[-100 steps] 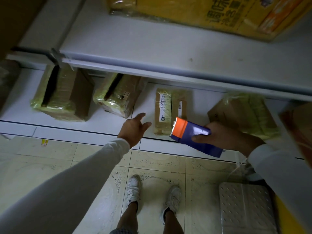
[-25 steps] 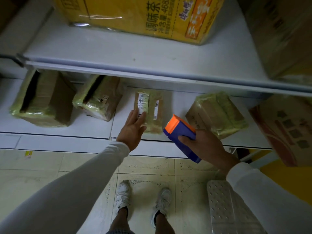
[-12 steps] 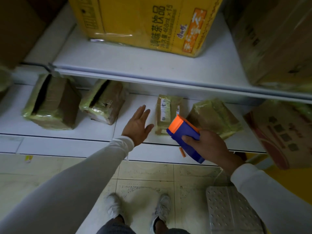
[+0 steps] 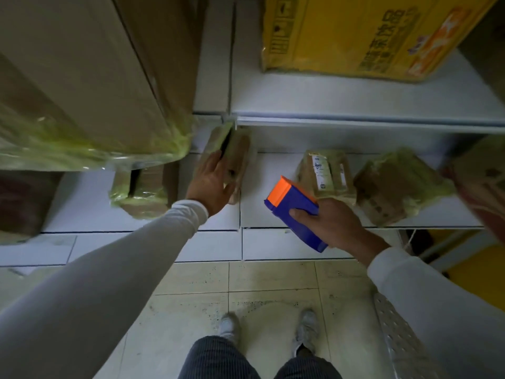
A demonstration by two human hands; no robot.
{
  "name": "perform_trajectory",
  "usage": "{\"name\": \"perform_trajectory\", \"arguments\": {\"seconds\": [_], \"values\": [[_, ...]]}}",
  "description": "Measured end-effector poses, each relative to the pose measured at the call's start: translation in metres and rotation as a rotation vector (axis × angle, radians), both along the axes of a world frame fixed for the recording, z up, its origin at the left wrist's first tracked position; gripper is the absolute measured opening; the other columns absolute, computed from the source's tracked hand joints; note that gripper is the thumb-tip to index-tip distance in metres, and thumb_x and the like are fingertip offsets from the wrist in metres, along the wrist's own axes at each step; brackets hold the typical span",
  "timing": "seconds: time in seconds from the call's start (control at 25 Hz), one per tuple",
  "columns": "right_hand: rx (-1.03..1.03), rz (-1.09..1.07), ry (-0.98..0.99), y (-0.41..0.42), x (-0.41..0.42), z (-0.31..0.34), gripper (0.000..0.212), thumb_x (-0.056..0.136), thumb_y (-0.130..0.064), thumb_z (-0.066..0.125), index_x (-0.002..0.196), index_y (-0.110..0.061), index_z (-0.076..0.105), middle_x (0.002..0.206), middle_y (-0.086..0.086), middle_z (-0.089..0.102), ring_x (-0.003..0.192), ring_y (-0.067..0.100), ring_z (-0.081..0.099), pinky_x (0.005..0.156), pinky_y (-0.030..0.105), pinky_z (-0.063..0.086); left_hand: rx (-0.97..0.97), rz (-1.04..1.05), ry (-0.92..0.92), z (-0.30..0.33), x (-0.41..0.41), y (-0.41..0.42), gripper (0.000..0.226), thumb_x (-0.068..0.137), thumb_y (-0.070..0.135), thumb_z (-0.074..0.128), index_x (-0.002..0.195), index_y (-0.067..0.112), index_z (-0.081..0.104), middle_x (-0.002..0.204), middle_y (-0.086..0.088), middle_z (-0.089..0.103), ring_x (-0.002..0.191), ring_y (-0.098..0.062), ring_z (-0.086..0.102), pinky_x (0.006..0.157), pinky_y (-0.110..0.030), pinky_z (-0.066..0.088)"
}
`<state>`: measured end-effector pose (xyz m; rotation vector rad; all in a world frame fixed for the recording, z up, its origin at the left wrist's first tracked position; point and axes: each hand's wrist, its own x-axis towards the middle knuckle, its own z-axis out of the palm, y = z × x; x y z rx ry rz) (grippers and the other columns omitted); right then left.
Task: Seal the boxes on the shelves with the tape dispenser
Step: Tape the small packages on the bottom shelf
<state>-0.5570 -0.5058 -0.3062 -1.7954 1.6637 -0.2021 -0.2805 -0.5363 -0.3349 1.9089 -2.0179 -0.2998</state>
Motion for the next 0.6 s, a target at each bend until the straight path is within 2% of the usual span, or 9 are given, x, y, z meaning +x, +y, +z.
{"name": "perform_trajectory", "arguments": {"seconds": [0.12, 0.24, 0.36, 0.48, 0.6], "values": [[0.002, -0.077, -0.009, 0.011, 0.012, -0.007, 0.046, 0.085, -0.061, 0.060, 0.068, -0.019, 0.055, 0.060, -0.002, 0.061, 0.055, 0.015, 0.060, 0.049, 0.024, 0.037, 0.082, 0.102, -0.023, -0.005, 0.011, -0.018, 0.082, 0.084, 0.043, 0.063, 0.146, 0.006, 0.023, 0.153, -0.019, 0.022, 0.141, -0.033, 0.023, 0.113, -0.040, 0.022], [0.038, -0.098, -0.052, 0.022, 0.009, -0.014, 0.050, 0.084, -0.061, 0.061, 0.069, -0.014, 0.058, 0.060, 0.003, 0.062, 0.055, 0.020, 0.062, 0.051, 0.027, 0.040, 0.200, 0.178, 0.002, -0.012, 0.010, -0.026, 0.096, 0.080, 0.053, 0.063, 0.149, 0.010, 0.013, 0.155, -0.017, 0.018, 0.142, -0.032, 0.018, 0.116, -0.042, 0.018], [0.054, -0.121, -0.032, 0.022, -0.002, -0.020, 0.051, 0.084, -0.063, 0.061, 0.067, -0.016, 0.054, 0.057, -0.001, 0.057, 0.054, 0.019, 0.059, 0.051, 0.027, 0.039, 0.288, 0.214, -0.042, -0.020, 0.004, -0.034, 0.103, 0.076, 0.060, 0.064, 0.150, 0.016, 0.007, 0.157, -0.014, 0.013, 0.143, -0.033, 0.014, 0.116, -0.046, 0.015], [0.064, -0.124, -0.043, 0.012, -0.012, -0.024, 0.050, 0.084, -0.061, 0.062, 0.067, -0.015, 0.054, 0.056, -0.001, 0.055, 0.052, 0.019, 0.057, 0.053, 0.029, 0.039, 0.254, 0.249, -0.152, -0.028, -0.002, -0.038, 0.095, 0.074, 0.061, 0.063, 0.146, 0.016, 0.020, 0.154, -0.014, 0.020, 0.141, -0.034, 0.019, 0.113, -0.050, 0.019], [0.092, -0.078, -0.053, -0.002, -0.022, -0.023, 0.049, 0.084, -0.059, 0.062, 0.063, -0.017, 0.051, 0.053, -0.002, 0.053, 0.048, 0.016, 0.053, 0.050, 0.027, 0.037, 0.182, 0.145, -0.146, -0.030, -0.007, -0.032, 0.081, 0.071, 0.043, 0.070, 0.137, 0.015, 0.034, 0.150, -0.011, 0.029, 0.139, -0.030, 0.025, 0.114, -0.047, 0.020]]}}
